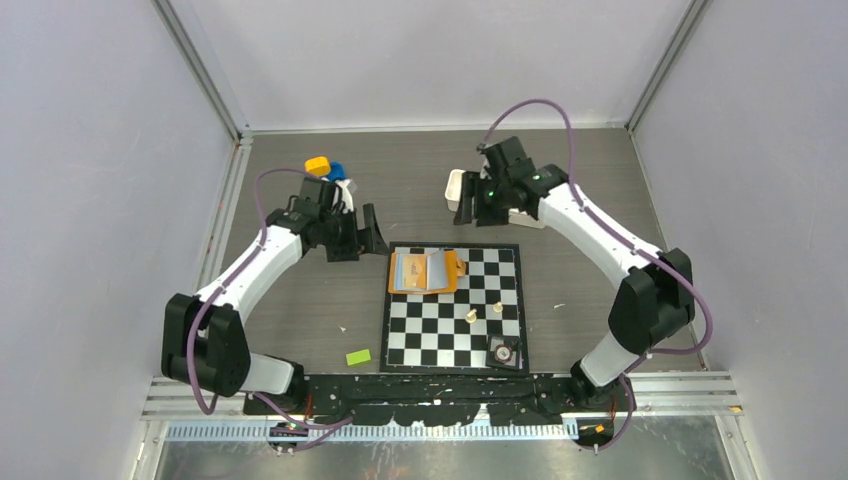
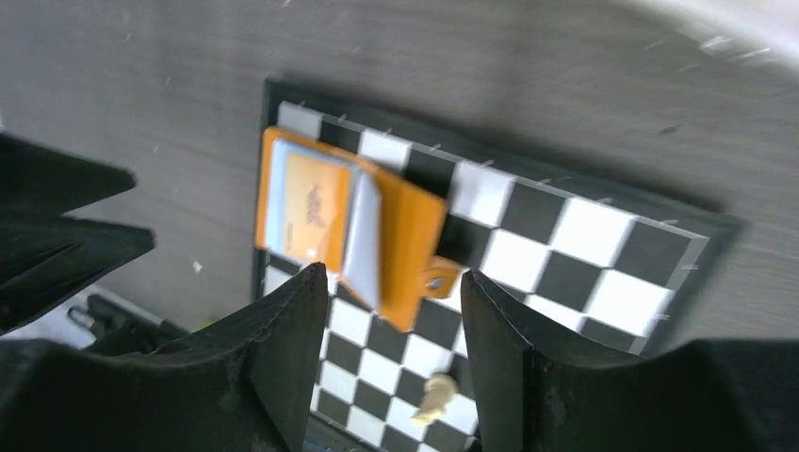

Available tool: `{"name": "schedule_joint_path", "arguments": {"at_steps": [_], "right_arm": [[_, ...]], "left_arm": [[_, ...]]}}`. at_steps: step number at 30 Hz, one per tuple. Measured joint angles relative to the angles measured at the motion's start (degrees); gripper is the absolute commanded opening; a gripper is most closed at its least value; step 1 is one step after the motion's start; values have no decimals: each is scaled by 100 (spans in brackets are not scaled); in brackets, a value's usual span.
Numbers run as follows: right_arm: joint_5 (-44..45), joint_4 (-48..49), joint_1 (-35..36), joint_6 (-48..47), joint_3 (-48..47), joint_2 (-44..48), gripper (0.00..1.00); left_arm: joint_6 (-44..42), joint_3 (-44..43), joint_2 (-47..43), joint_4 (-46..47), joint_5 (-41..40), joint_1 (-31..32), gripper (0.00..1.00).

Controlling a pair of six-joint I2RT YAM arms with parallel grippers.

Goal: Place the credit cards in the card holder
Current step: Turn over the card slot in the card holder.

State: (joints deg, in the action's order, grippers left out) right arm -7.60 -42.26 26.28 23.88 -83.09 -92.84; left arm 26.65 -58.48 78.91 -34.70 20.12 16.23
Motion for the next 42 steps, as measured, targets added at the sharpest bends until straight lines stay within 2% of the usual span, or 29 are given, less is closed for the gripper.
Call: {"name": "schedule_joint_path", "arguments": {"at_steps": [7,11,18,23,29,32,42], "right_arm": [[-358,503,944,662,573,-262,59],[-385,647,1263,787,649,-568,52],[-92,662,1340,846,750,-911,48],[44,656,1353,826,951,-999,33],[136,682,1373,824,1045,-1235,28],[179,693,1373,820,1058,-1241,27],[203,894,1373,863,1246,-1174,26]], "left_arm": [[350,350,122,391,96,249,82],[444,407,181,490,103,323,82],[476,498,289,597,114,396,82],[496,518,385,664,114,446,81],[590,518,474,754,111,505,77],[603,518,531,804,111,522,74],[802,629,713,1115,118,584,51]]}}
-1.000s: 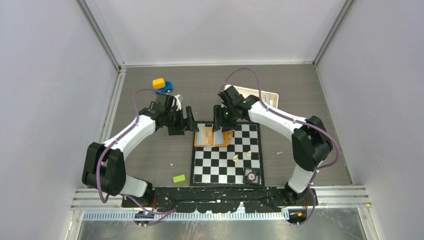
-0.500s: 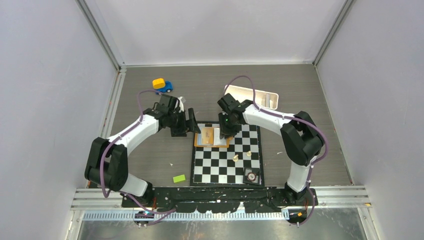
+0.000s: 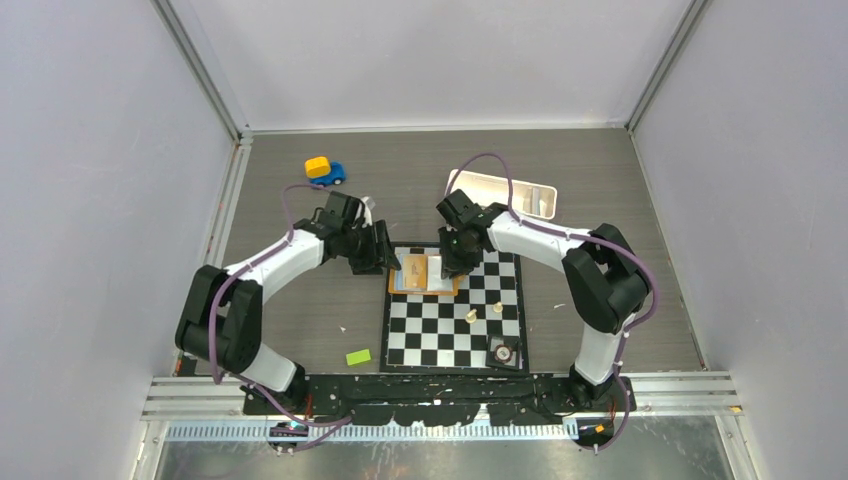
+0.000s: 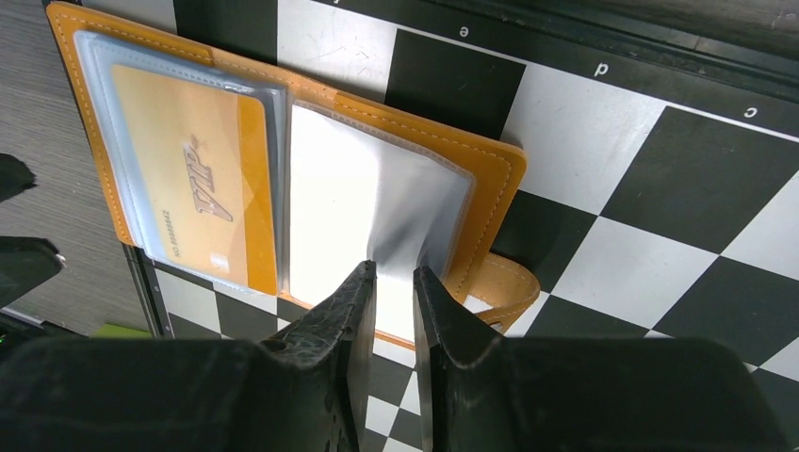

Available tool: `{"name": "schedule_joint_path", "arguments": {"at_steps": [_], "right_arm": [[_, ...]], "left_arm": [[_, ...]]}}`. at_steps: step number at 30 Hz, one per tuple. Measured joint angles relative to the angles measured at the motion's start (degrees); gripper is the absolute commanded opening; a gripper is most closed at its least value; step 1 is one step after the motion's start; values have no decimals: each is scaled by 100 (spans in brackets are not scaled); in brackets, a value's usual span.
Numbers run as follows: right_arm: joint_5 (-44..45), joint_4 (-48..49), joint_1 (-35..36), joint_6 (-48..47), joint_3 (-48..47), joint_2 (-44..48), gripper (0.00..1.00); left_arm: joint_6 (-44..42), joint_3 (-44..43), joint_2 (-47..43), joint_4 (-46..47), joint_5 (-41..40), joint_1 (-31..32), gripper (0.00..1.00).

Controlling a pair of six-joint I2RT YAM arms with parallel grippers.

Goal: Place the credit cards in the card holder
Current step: Turn over the card slot in the card holder.

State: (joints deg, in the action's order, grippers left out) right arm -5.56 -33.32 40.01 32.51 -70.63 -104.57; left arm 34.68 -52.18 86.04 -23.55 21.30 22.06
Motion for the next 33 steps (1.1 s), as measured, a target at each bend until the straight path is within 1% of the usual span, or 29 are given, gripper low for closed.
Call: {"name": "schedule_joint_path", "arguments": {"at_steps": [2,9,15,17,22,26,30,33], "right_arm": [[0,24,0,22,20,9,26],[-4,116,-4,76,96,48,27],[-20,190,-11,109,160,92,27],[-59,232,-17,133,192,118,27],[-337,424,-59,306,293,175,28],[-660,793,-22,614,426,175,29],[-863,1108,0,907,531,173,28],[-914,1233,0,1019,540,155,25]], "left_arm": [[72,33,55,81,15,37,48],[260,125,122,472,90,151,45],[289,125,448,682,127,188,44],[289,125,542,710,129,192,41],[291,127,577,748,140,199,36],[286,146,579,754,120,197,31],[286,166,588,769,107,199,29],[286,166,599,787,118,199,27]]}}
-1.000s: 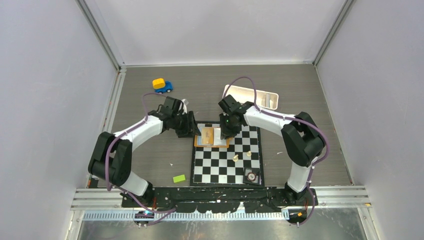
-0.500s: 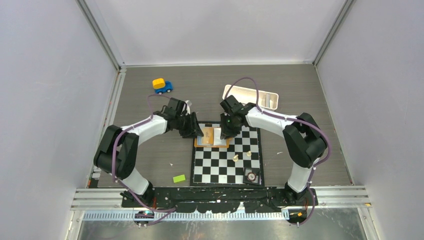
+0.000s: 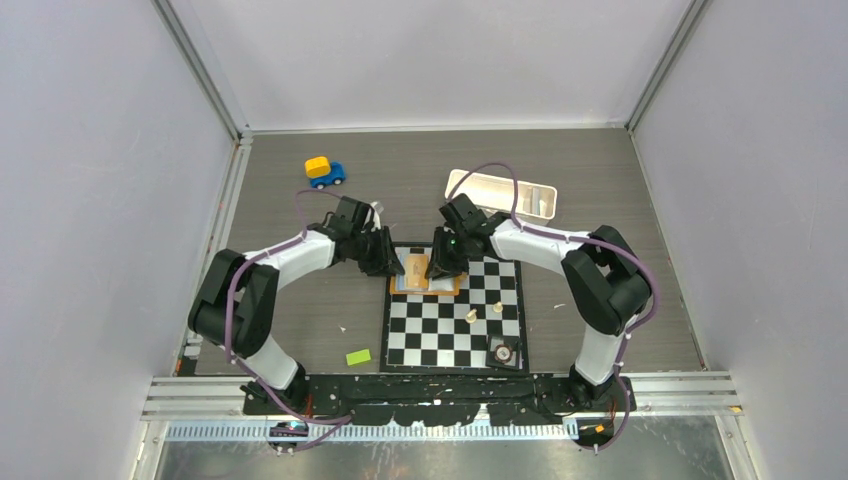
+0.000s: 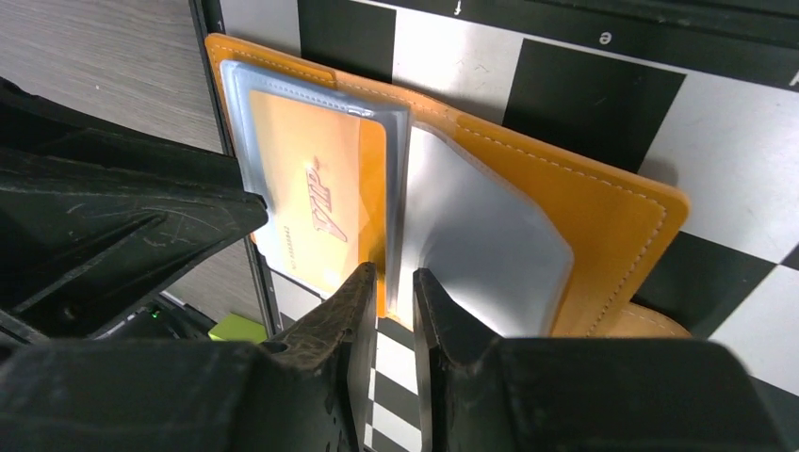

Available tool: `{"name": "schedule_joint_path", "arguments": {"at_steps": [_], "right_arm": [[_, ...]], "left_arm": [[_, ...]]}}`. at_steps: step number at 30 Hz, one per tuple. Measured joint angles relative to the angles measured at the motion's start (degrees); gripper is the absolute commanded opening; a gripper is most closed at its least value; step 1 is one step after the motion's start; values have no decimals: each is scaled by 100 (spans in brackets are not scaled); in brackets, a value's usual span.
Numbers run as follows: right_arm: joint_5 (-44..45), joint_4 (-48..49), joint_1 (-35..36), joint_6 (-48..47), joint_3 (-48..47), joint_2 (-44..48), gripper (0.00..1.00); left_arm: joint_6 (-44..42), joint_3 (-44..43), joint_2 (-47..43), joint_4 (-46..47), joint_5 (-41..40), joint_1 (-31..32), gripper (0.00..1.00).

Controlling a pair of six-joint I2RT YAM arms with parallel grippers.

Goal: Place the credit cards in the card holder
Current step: Turn over the card slot in the card holder.

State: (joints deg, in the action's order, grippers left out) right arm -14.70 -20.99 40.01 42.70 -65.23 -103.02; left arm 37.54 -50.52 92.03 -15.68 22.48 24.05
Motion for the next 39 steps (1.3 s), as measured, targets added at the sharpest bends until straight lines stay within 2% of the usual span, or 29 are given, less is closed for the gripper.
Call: {"name": "schedule_joint_path", "arguments": {"at_steps": [12,16,18,24,28,34,39], "right_arm": [[-317,437,0,326,79,-127,18],[-358,481,0,413,114,-127,18],[-365,481,0,420,114,-127,21],[-284,450,7,358,109,-92,38],[96,66,15,96,66,131,47],[612,-551,-76,-245,-15,632,54],[754,-745,-315,-391,9,857,54]], "left_arm": [[7,55,2,48,20,-2,17],[85,76,0,81,39,-4,6],[125,90,-4,107,68,-11,0],[260,122,-144,133,120,-4,0],[304,122,-387,133,181,2,0],[284,81,-592,55,225,15,0],[249,-61,-592,-127,280,15,0]]}}
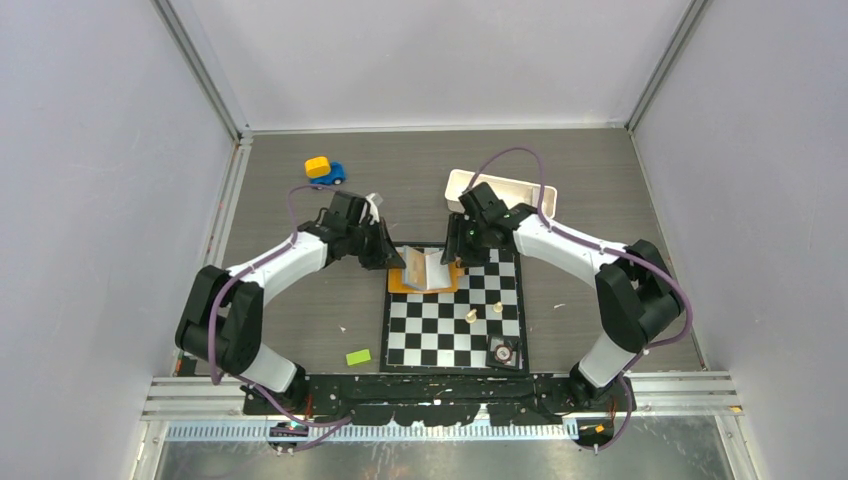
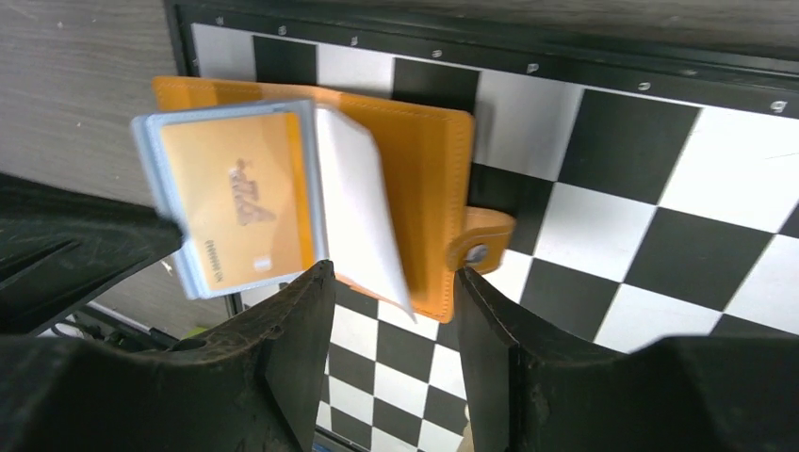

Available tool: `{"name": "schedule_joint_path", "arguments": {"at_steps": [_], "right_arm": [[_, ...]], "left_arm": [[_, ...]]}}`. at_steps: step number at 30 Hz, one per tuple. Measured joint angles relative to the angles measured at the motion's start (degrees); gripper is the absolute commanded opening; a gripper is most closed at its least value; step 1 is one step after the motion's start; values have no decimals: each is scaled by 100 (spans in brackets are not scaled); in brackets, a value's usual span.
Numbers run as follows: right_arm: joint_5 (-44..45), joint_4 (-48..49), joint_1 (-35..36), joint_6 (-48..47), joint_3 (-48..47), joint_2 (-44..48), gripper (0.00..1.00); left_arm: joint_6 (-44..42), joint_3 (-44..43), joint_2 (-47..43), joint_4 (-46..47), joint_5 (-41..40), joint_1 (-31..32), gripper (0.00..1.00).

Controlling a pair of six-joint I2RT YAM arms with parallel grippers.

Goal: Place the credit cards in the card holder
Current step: Turn over the card slot in the card holder.

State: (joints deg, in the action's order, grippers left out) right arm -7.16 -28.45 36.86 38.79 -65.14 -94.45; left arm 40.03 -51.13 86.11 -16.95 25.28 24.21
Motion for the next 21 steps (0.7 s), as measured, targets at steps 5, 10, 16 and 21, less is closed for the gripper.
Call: {"name": "schedule_joint_path", "arguments": {"at_steps": [5,10,16,21], "right_arm": [[-70,17,-125,-15,168,-15,49],[-291,205,-120,15,286,-157,48],[-483,422,-120,63,439,-291,47],[-560,531,-127,105,494,-361,45]], "left_arm": [[-4,-162,2,-72,105,7,0],[-22,-304,39,-98,177,26,0],[-28,-407,229,-109,192,136,0],[-20,-522,363,-90,240,219,0]]}}
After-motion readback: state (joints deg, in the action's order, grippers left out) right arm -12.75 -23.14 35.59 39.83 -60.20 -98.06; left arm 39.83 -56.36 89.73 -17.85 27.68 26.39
